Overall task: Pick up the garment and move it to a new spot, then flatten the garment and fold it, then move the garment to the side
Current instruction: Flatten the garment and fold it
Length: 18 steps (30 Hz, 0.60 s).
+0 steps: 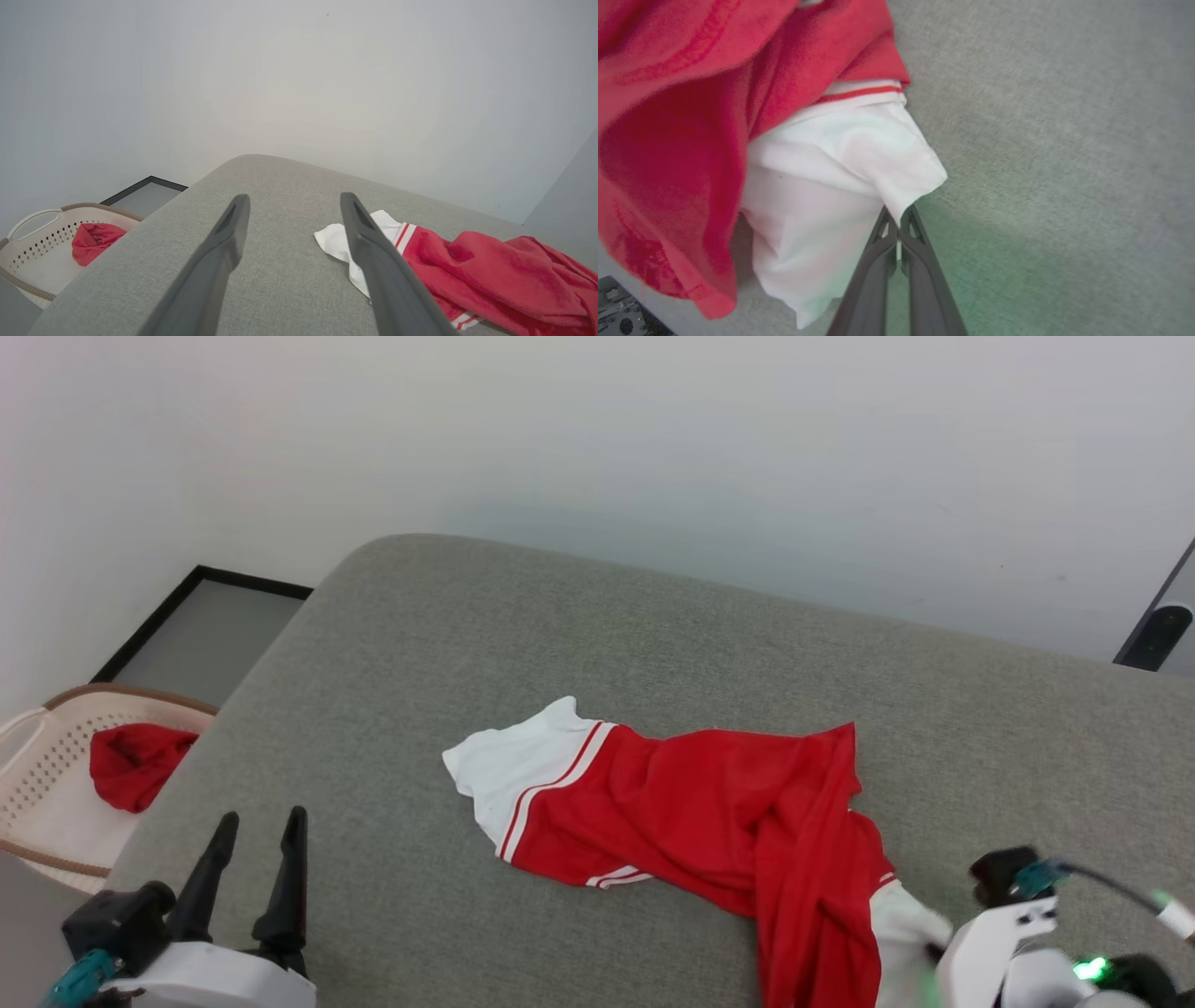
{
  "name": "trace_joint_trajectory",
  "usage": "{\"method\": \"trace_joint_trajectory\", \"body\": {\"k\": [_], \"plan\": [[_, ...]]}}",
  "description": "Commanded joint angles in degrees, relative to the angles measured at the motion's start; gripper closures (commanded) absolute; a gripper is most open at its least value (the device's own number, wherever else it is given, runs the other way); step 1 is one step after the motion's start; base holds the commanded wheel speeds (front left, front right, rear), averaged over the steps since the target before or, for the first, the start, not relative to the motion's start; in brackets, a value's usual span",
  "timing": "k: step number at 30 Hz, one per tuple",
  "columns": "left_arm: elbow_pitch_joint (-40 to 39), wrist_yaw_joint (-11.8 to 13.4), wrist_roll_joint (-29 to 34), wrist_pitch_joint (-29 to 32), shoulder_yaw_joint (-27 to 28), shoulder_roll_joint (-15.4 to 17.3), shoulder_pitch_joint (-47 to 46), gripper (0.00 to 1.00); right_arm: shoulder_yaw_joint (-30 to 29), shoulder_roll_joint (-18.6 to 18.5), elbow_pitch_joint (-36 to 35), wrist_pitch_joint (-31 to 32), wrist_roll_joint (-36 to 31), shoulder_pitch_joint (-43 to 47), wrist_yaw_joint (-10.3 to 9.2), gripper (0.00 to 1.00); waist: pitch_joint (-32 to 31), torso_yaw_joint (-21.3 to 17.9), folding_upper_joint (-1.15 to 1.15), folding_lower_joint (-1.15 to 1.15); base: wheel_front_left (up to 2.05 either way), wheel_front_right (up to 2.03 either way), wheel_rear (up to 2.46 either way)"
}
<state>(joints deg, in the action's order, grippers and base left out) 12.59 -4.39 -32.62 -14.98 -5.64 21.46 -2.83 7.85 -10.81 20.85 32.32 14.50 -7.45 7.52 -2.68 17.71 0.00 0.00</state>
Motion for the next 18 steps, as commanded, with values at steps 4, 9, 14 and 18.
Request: {"method": "trace_joint_trajectory", "body": {"k": [4, 9, 14, 18], "plan": [[-0.3, -0.7, 1.2, -0.2, 1.5, -1.0, 1.0, 0.00, -2.3, -3.6, -1.5, 1.1, 0.3, -2.4, -0.07, 1.00, 0.1, -0.7, 0.00, 0.00, 0.00, 0.00, 0.00], [-0.4, -1.3, 2.1, -0.2, 2.5, -2.1, 1.4, 0.00, -5.6, -8.0, -2.5, 2.1, 0.2, -4.7, -0.06, 1.00, 0.1, -1.4, 0.00, 0.00, 0.00, 0.00, 0.00], [-0.2, -1.9, 3.2, -0.2, 2.9, -3.1, 1.3, 0.00, -8.8, -11.8, -2.1, 2.4, -1.0, -7.2, -0.06, 1.00, 0.1, -1.9, 0.00, 0.00, 0.00, 0.00, 0.00], [0.1, -2.3, 3.5, -0.2, 2.9, -3.7, 0.8, 0.00, -11.7, -14.3, -0.4, 2.7, -1.9, -8.9, -0.06, 1.00, 0.4, -2.1, 0.00, 0.00, 0.00, 0.00, 0.00]]}}
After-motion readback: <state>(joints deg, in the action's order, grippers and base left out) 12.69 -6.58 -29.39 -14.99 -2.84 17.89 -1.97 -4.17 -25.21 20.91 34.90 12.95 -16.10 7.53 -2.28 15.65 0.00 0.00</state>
